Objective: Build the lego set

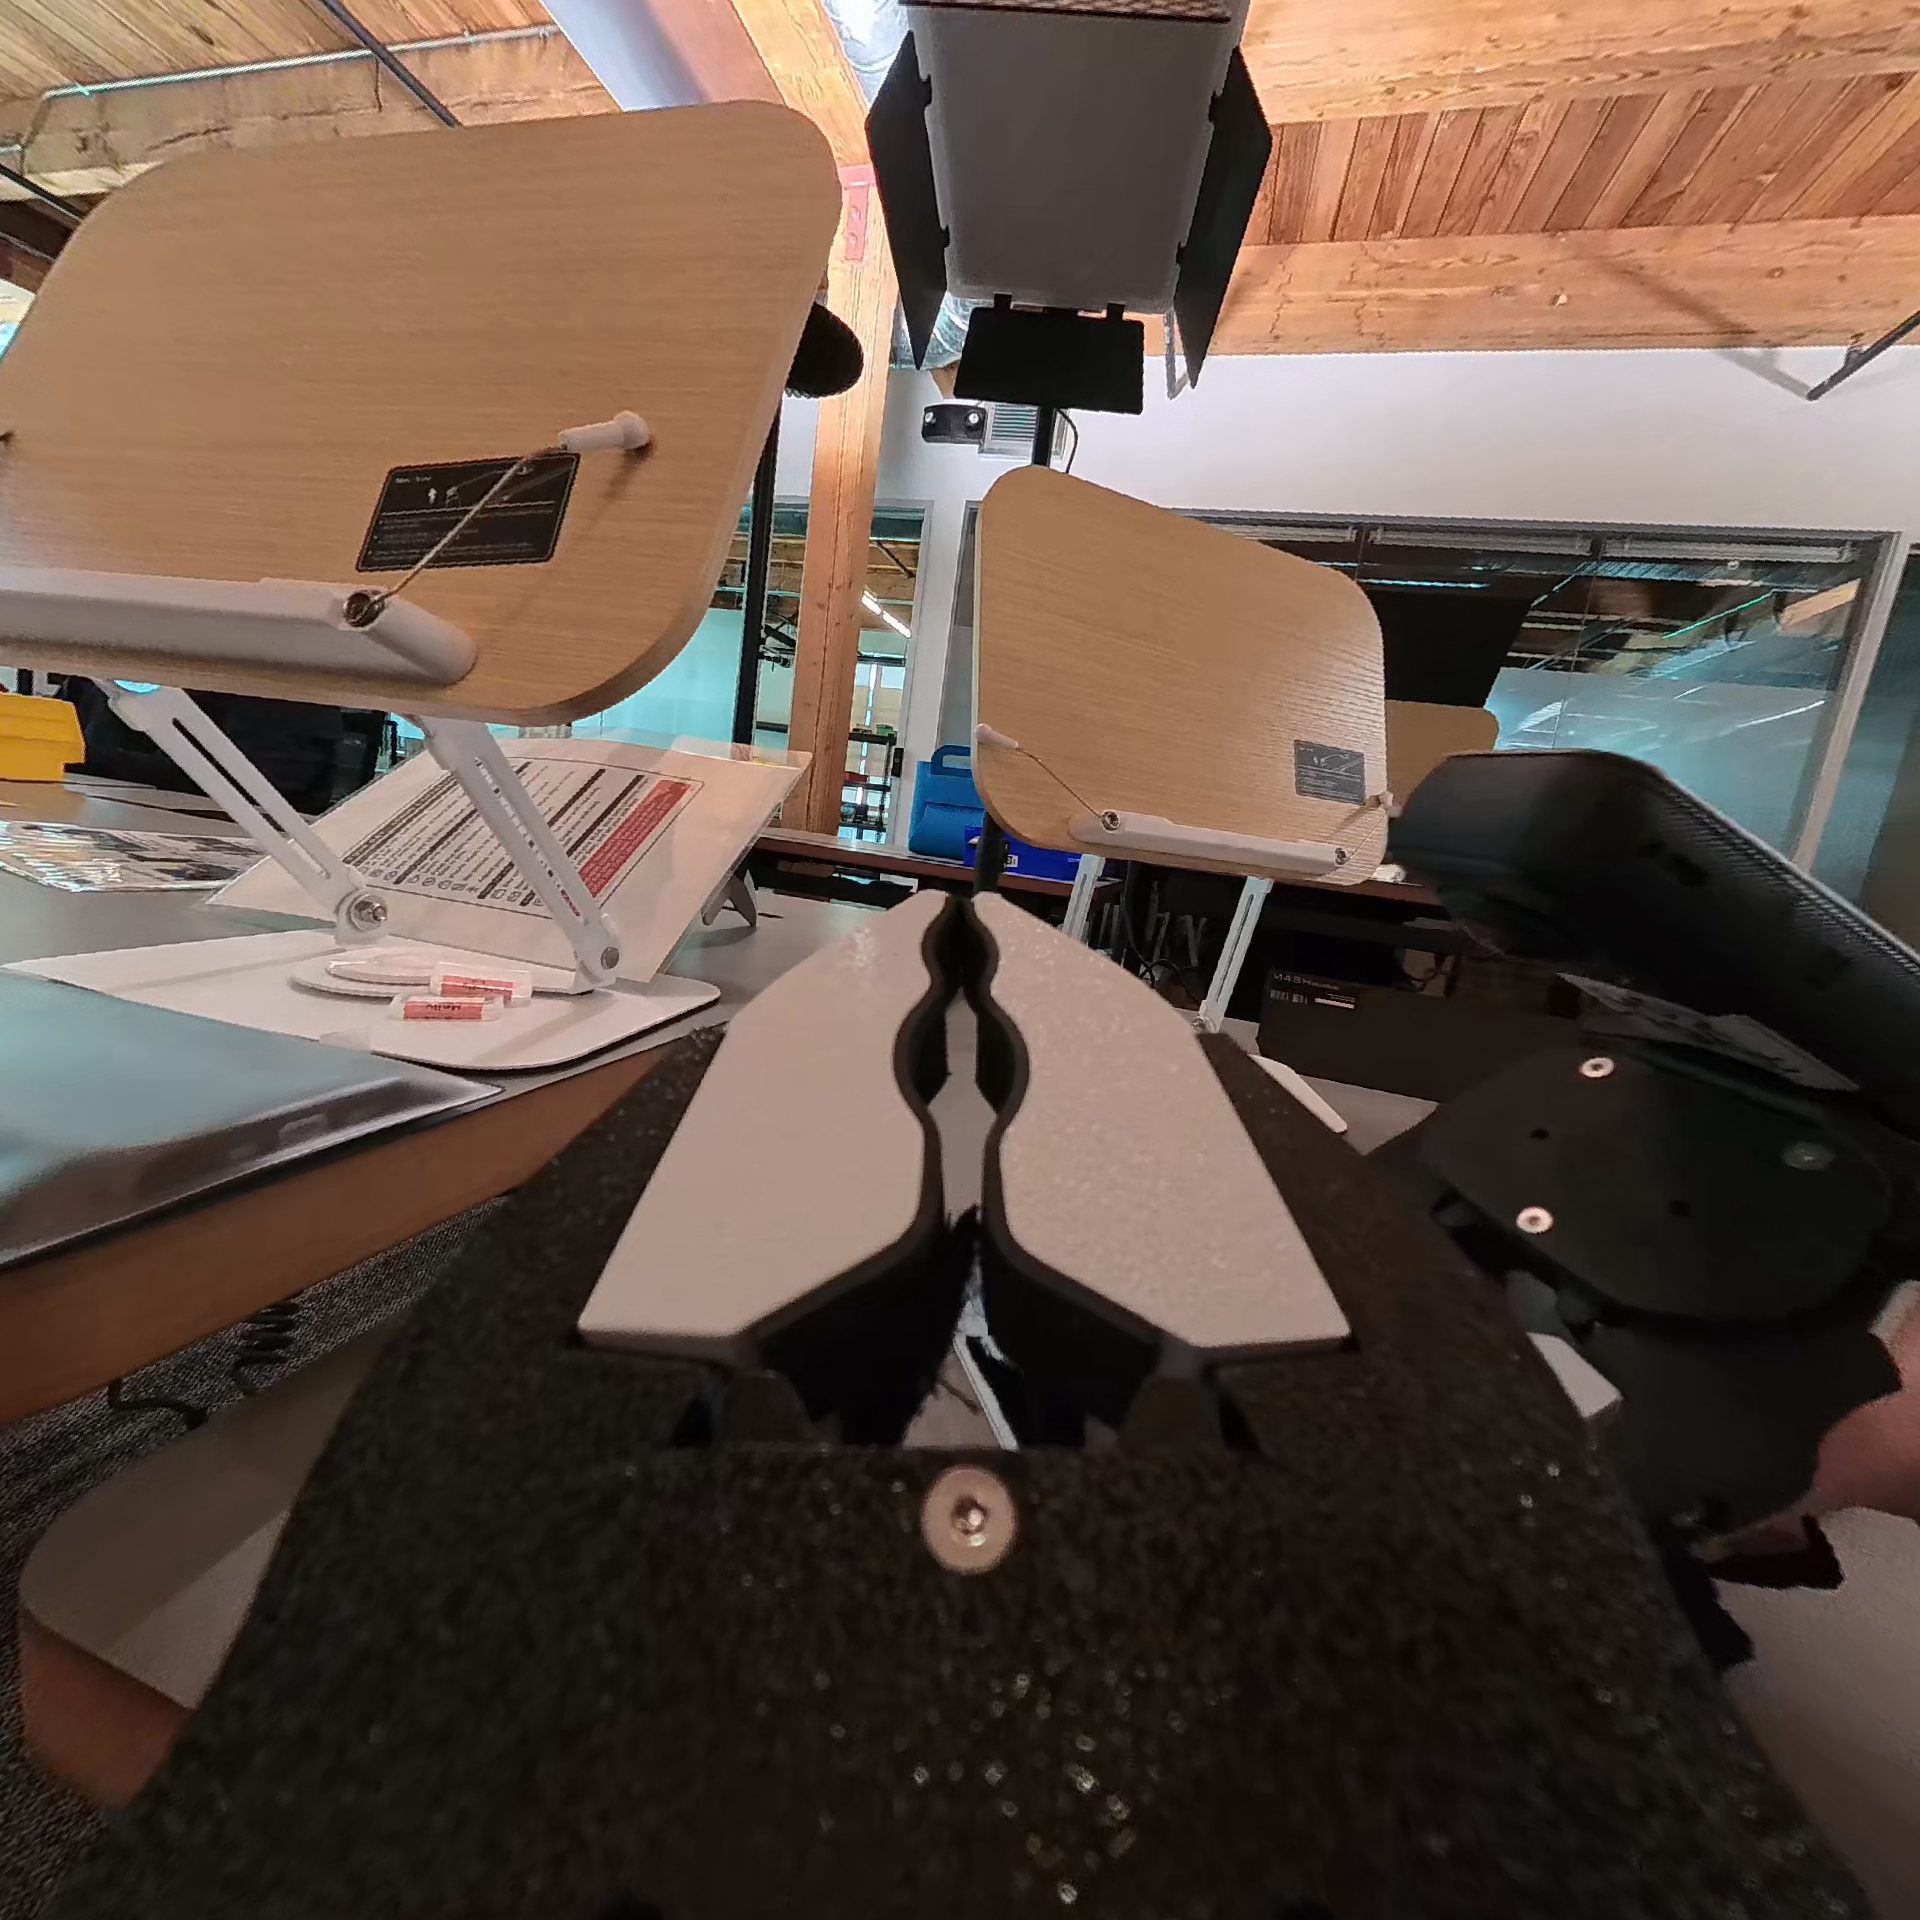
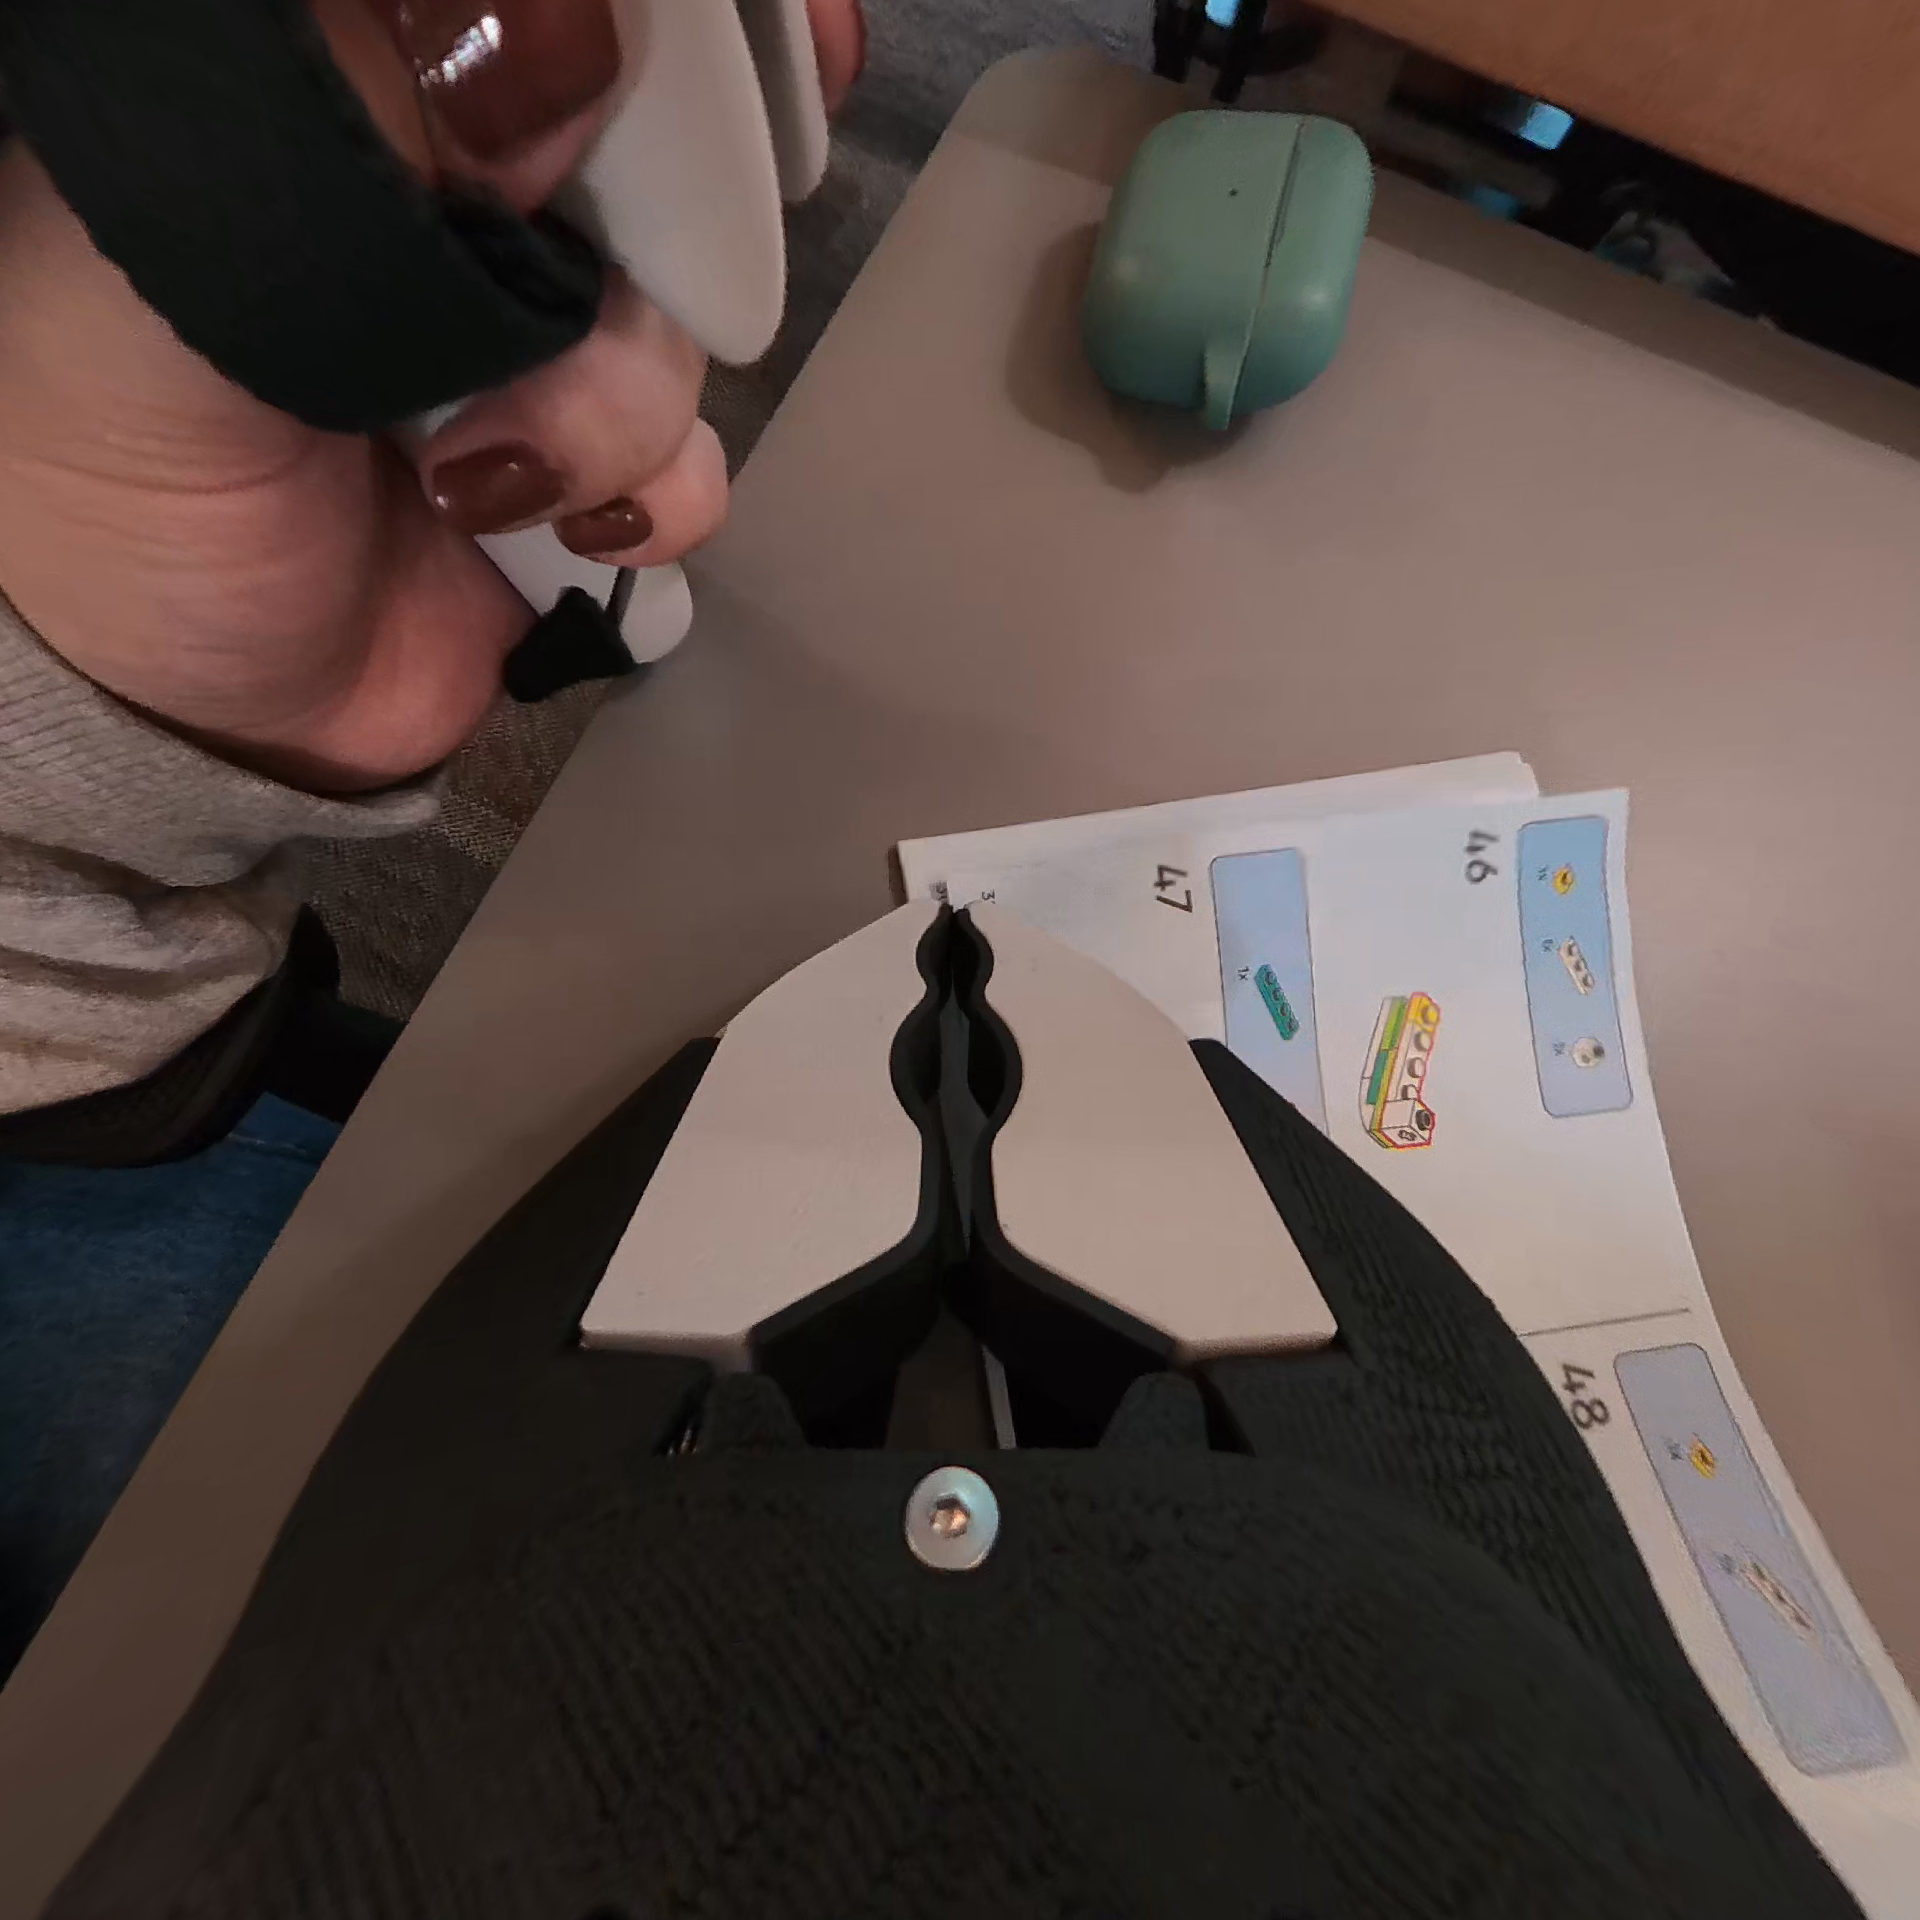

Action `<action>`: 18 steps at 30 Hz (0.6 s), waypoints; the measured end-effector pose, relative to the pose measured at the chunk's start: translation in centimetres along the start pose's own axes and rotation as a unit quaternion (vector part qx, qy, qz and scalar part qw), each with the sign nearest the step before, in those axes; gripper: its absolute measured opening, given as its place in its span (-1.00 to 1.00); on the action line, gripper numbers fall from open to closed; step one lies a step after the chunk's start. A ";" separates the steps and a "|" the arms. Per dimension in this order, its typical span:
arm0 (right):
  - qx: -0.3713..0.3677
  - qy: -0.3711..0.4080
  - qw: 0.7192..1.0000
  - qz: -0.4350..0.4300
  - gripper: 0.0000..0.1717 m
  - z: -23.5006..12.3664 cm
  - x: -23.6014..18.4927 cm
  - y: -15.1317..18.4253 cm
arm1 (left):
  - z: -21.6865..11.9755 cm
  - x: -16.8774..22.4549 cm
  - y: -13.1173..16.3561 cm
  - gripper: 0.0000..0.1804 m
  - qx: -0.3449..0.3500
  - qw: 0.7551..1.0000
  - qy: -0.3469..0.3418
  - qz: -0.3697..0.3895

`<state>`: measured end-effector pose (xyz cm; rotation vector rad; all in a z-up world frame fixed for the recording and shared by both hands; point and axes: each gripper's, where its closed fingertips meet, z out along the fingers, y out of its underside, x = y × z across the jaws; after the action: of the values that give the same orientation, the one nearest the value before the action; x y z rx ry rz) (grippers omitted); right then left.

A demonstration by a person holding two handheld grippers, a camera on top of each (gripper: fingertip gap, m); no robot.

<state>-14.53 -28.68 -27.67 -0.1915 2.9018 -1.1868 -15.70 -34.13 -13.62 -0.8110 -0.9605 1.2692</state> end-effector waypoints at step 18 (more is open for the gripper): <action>-0.086 0.100 0.991 -0.011 -1.00 -2.4 2.6 3.1 | 0.3 0.4 0.8 -1.00 -0.024 1.000 0.013 -0.007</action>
<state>-17.52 -25.10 -27.96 -0.1091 3.1864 -1.0124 -16.27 -33.63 -14.23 -0.8550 -0.9768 1.2253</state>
